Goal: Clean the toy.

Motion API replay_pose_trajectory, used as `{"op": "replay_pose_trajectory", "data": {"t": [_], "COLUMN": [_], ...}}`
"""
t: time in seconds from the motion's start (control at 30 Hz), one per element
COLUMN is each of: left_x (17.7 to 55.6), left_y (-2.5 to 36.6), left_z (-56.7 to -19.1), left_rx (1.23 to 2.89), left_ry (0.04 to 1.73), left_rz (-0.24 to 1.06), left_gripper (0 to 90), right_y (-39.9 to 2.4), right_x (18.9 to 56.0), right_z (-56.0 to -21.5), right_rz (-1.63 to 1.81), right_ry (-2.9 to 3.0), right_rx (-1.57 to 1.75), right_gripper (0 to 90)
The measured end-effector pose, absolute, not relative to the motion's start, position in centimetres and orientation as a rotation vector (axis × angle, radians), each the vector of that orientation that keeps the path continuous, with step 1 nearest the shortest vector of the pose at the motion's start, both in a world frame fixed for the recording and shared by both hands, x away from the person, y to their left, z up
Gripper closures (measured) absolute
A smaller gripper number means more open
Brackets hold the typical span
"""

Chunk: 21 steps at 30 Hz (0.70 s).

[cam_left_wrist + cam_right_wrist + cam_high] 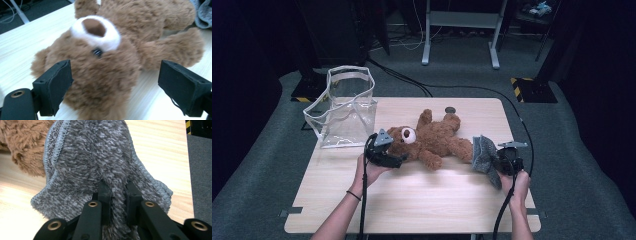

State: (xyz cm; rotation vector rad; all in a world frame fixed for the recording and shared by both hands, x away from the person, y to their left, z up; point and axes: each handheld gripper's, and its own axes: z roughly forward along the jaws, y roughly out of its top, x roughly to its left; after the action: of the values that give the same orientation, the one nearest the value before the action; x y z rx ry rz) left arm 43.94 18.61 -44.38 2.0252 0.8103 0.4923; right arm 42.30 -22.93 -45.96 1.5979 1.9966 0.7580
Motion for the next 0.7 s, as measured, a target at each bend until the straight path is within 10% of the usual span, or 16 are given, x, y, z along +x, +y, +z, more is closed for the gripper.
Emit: {"op": "replay_pose_trajectory", "data": {"t": [0.7], "left_x": [41.7], "left_y": [10.4], "left_z": [-45.7], "left_rx": [2.065], "left_ry": [0.701], "left_rz": [0.461], "left_gripper": [10.3], "right_y": [-23.5], "right_x": [42.0], "right_z": [-46.0], "right_rz": [0.751], "right_ry": [1.988], "right_rx": [1.63], "right_gripper": [78.2]}}
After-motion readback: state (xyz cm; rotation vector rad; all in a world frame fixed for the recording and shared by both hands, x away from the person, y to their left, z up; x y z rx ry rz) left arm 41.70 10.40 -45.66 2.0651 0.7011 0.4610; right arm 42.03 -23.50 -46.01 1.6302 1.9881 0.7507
